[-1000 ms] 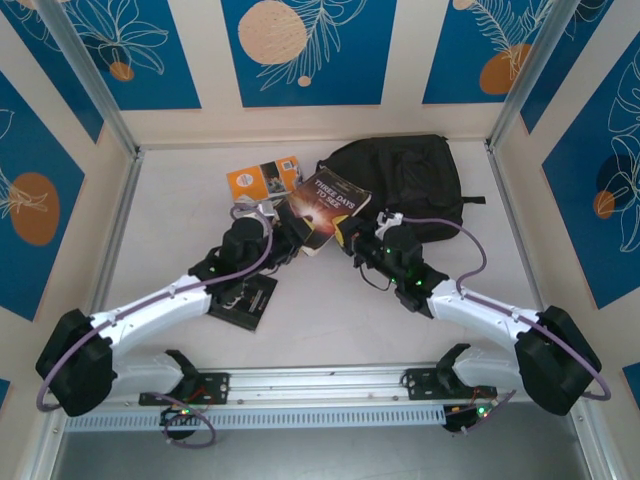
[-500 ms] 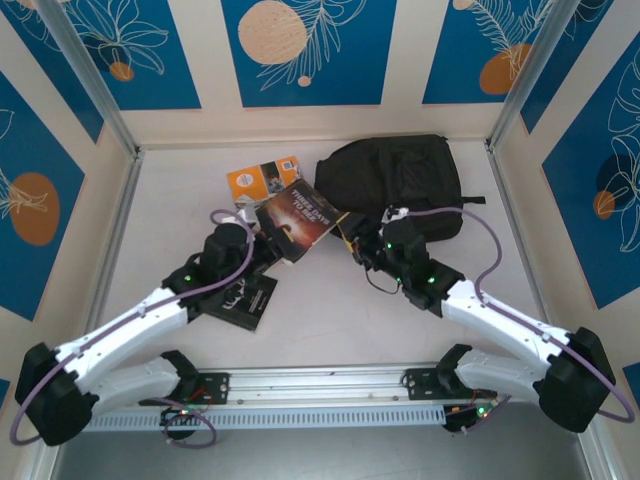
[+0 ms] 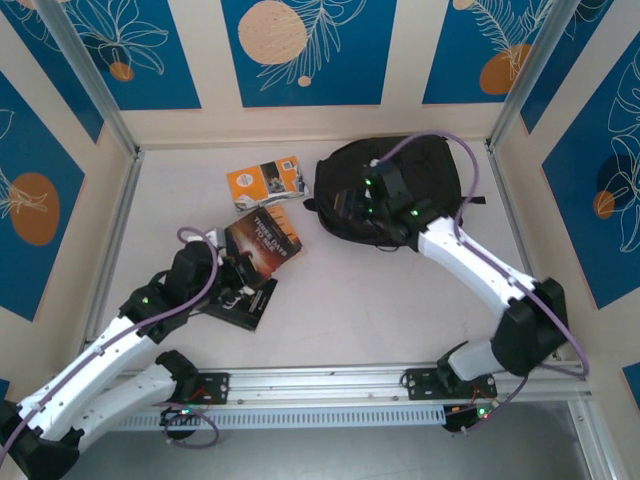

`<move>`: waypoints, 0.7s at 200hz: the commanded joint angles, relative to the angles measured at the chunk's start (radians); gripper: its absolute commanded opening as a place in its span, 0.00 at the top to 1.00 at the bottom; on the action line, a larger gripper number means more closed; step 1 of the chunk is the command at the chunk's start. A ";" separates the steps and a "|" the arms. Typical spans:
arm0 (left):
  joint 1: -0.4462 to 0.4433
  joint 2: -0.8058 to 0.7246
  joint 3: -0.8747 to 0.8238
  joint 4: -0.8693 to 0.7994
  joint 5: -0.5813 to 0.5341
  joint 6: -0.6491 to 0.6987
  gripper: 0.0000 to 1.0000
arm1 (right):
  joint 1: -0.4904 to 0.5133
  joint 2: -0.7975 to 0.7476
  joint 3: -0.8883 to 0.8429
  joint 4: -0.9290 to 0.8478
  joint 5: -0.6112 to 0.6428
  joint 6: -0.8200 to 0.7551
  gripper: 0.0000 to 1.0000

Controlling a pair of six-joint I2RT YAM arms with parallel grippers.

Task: Pack the student bag
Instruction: Open the student bag at the top-center of the table.

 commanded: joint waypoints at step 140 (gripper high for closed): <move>0.039 -0.006 -0.074 0.056 0.047 0.025 1.00 | 0.074 0.676 0.621 -0.229 0.293 -0.205 0.38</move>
